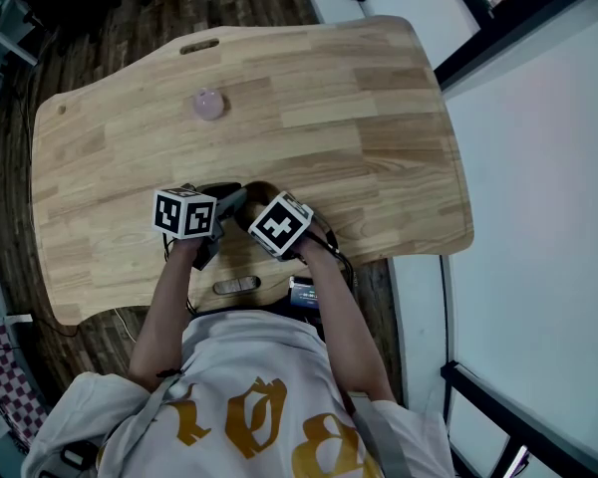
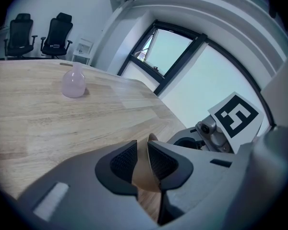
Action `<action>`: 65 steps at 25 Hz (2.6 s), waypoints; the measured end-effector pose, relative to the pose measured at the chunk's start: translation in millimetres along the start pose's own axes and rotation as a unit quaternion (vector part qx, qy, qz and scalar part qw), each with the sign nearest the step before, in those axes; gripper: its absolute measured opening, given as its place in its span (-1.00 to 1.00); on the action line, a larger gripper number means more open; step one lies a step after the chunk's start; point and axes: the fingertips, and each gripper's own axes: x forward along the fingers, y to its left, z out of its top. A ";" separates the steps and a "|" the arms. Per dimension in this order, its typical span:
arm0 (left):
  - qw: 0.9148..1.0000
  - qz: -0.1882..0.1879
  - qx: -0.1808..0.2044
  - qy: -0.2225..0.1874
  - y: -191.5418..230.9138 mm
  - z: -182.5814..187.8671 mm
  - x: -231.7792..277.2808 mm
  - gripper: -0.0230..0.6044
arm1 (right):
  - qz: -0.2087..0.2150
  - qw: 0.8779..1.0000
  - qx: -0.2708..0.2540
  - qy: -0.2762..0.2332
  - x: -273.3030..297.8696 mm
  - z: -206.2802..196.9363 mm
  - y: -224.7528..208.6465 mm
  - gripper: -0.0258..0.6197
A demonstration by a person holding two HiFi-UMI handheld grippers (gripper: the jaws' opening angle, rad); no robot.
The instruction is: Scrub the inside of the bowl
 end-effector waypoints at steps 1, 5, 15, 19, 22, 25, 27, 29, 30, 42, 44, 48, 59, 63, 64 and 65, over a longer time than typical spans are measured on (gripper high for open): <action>1.000 0.000 0.001 0.000 -0.5 0.2 -0.1 -0.73 | -0.003 1.000 0.003 0.003 0.1 -1.3 -1.4 -0.32; 1.000 0.001 0.002 -0.002 -0.7 1.5 -0.6 -0.73 | -0.022 1.000 0.013 0.009 1.3 -5.0 -10.1 -0.32; 1.000 -0.006 -0.003 -0.009 -3.2 4.5 -2.0 -0.73 | -0.075 0.997 0.009 -0.013 -6.4 1.5 -23.7 -0.32; 1.000 -0.010 -0.002 -0.008 -6.5 4.9 -1.4 -0.73 | -0.096 0.995 0.003 -0.028 -10.1 6.9 -28.2 -0.32; 1.000 -0.015 -0.005 -0.012 -8.1 7.6 -2.2 -0.73 | -0.105 0.993 -0.017 -0.051 -13.7 15.2 -25.6 -0.32; 1.000 -0.016 -0.007 -0.010 -7.5 7.0 -2.8 -0.73 | -0.095 0.993 -0.036 -0.058 -13.1 21.0 -18.0 -0.32; 1.000 -0.014 -0.009 -0.010 -6.6 6.2 -2.9 -0.73 | -0.082 0.994 -0.043 -0.057 -12.1 22.1 -13.6 -0.32; 1.000 -0.013 -0.011 -0.011 -5.1 6.4 -3.1 -0.73 | -0.065 0.995 -0.051 -0.056 -11.0 21.0 -8.7 -0.32; 1.000 -0.012 -0.012 -0.012 -4.0 6.5 -3.2 -0.73 | -0.056 0.996 -0.054 -0.054 -10.2 20.0 -6.1 -0.32; 1.000 -0.010 -0.012 -0.019 2.6 7.6 -7.5 -0.73 | -0.052 0.999 0.003 -0.012 -7.8 8.2 -10.6 -0.32; 1.000 -0.011 -0.015 -0.021 4.2 8.6 -9.8 -0.73 | -0.073 0.997 0.009 -0.012 -8.7 9.7 -16.7 -0.32; 1.000 -0.011 -0.013 -0.016 3.8 7.2 -10.4 -0.73 | -0.092 0.996 0.008 -0.023 -5.6 14.7 -22.0 -0.32; 1.000 -0.006 -0.008 -0.007 6.2 3.0 -12.5 -0.73 | -0.104 0.992 -0.065 -0.026 2.3 29.4 -5.4 -0.32; 1.000 -0.005 -0.006 -0.009 7.3 3.5 -11.8 -0.73 | -0.066 0.996 -0.055 -0.022 3.7 27.3 4.0 -0.32; 1.000 -0.004 -0.005 -0.010 7.8 3.5 -11.9 -0.73 | -0.057 0.997 -0.052 -0.020 4.0 26.2 6.3 -0.32; 1.000 -0.003 -0.005 -0.010 8.3 3.3 -12.3 -0.73 | -0.049 0.997 -0.051 -0.017 4.5 25.1 8.6 -0.32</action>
